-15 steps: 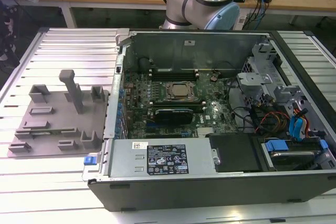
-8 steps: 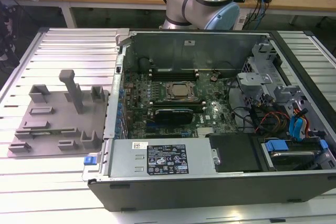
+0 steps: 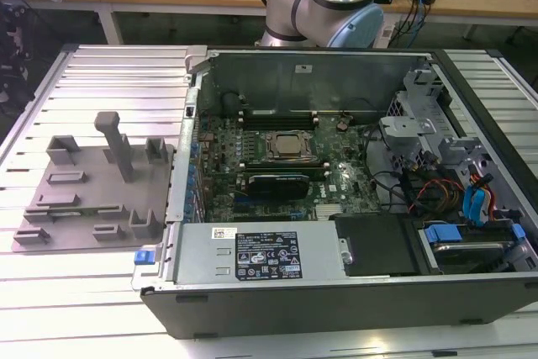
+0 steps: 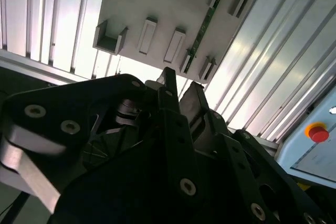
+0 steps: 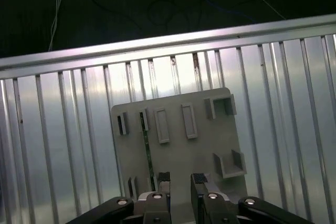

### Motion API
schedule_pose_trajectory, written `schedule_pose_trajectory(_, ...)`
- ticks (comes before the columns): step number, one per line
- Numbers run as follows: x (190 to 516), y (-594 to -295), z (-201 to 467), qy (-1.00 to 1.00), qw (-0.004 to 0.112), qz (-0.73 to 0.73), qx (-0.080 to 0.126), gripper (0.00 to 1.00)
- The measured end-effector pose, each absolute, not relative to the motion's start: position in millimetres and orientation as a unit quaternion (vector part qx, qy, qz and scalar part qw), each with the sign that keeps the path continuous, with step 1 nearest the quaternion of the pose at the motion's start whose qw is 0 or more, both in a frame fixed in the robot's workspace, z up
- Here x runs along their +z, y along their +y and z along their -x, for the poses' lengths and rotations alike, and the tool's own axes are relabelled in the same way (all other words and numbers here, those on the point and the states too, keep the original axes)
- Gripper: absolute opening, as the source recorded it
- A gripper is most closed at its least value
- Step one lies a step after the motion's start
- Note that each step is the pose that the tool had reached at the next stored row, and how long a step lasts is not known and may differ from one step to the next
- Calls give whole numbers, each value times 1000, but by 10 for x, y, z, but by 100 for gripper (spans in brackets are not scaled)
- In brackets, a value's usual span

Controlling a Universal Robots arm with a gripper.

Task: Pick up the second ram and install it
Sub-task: 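Pick up the second ram and move it above second insertion slot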

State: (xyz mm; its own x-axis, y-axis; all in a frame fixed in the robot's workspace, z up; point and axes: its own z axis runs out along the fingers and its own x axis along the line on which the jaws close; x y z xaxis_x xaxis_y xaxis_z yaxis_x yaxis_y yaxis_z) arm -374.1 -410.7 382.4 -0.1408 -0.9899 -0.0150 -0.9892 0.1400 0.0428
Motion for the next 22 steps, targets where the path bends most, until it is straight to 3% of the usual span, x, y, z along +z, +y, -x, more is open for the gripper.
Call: schedule_pose_trajectory(22,3542,-4107,3727,-751,9,-660,-21,28)
